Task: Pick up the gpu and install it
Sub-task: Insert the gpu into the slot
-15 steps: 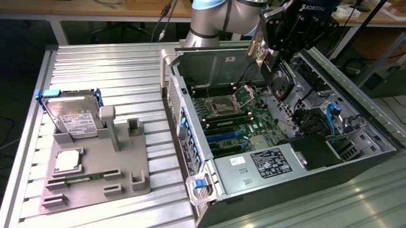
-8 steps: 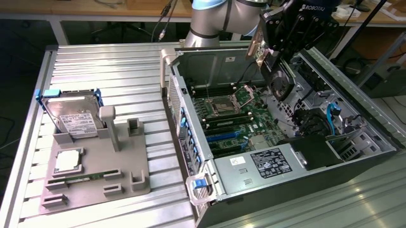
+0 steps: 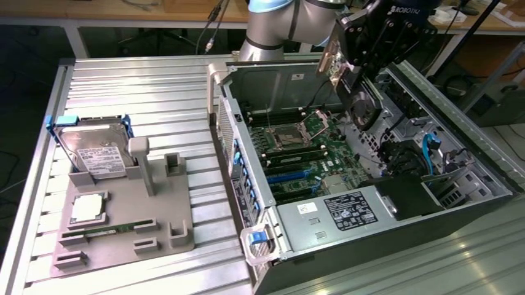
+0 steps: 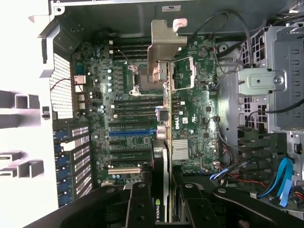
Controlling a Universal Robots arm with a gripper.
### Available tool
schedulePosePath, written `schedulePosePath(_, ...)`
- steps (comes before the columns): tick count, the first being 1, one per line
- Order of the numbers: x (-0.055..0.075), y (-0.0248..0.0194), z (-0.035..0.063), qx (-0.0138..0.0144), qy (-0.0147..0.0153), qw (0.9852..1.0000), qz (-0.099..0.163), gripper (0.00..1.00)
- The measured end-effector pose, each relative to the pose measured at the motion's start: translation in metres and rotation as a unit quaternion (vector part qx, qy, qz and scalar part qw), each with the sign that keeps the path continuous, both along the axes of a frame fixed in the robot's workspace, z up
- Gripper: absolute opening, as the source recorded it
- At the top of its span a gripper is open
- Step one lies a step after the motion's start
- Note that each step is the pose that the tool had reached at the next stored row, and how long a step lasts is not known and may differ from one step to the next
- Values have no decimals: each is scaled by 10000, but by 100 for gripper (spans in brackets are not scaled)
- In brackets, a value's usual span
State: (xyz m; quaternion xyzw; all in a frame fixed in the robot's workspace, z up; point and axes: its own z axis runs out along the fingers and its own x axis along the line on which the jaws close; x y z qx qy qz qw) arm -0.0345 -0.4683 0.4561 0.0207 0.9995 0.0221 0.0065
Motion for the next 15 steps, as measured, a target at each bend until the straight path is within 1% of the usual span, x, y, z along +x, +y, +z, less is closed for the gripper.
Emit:
schedulePosePath(6,0,0,0,0,0,9998,206,27)
schedulePosePath(10,0,0,0,0,0,9993,365,27)
schedulePosePath(13,0,0,-1,1,0,9988,487,27)
schedulePosePath(14,0,0,0,0,0,9985,551,27)
schedulePosePath(15,0,0,0,0,0,9978,669,27)
